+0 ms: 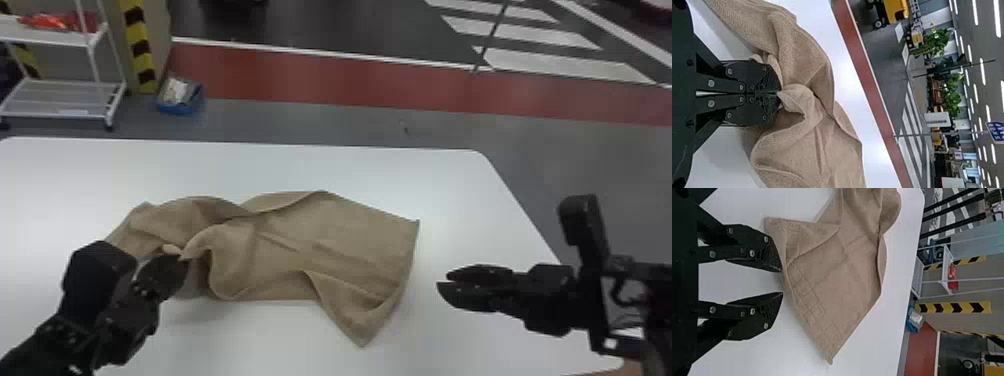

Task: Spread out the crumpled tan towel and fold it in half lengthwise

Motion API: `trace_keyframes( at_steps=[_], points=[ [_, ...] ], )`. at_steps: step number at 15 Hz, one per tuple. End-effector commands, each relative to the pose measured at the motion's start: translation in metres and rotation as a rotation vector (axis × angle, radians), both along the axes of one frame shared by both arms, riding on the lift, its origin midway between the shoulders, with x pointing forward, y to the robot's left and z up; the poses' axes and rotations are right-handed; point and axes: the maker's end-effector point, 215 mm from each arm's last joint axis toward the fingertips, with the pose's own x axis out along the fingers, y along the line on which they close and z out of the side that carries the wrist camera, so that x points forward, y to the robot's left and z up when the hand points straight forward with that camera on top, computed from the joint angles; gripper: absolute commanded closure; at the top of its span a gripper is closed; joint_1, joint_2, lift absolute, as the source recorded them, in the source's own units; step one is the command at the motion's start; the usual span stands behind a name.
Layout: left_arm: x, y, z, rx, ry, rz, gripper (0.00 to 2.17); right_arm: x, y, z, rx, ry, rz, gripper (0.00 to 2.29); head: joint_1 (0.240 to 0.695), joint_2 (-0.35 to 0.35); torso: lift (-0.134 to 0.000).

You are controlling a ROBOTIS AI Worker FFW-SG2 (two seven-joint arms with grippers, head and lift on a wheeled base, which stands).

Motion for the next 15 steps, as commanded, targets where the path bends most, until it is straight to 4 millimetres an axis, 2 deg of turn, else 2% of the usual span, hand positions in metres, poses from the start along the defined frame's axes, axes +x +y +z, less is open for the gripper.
trace_keyframes(
  at_steps=[1, 4, 6, 10, 12, 15],
  points=[
    [-0.005, -0.003, -0.005, 0.002, 0.013, -0.016, 2.09, -0.013, 0.037, -0.019, -0.02, 0.05, 0.054, 0.26, 0.695, -0.212, -0.123],
    [-0.009, -0.004, -0.009, 0.003, 0.024, -0.026, 2.09, -0.01, 0.074, -0.042, -0.083, 0.11, 0.071, 0.25, 0.695, -0.17, -0.123],
    [-0.011, -0.005, -0.009, 0.002, 0.023, -0.033, 2.09, 0.001, 0.088, -0.055, -0.111, 0.158, 0.049, 0.32, 0.695, -0.129, -0.123],
    [-0.016, -0.005, -0.012, 0.002, 0.03, -0.035, 2.09, 0.013, 0.116, -0.064, -0.163, 0.202, 0.058, 0.35, 0.695, -0.093, -0.123],
    [-0.017, -0.007, -0.009, -0.001, 0.023, -0.039, 2.09, 0.019, 0.132, -0.062, -0.18, 0.184, 0.065, 0.41, 0.695, -0.069, -0.123],
    [-0.022, -0.009, -0.011, -0.004, 0.025, -0.042, 2.09, 0.018, 0.142, -0.075, -0.232, 0.213, 0.077, 0.47, 0.695, -0.039, -0.123]
  ],
)
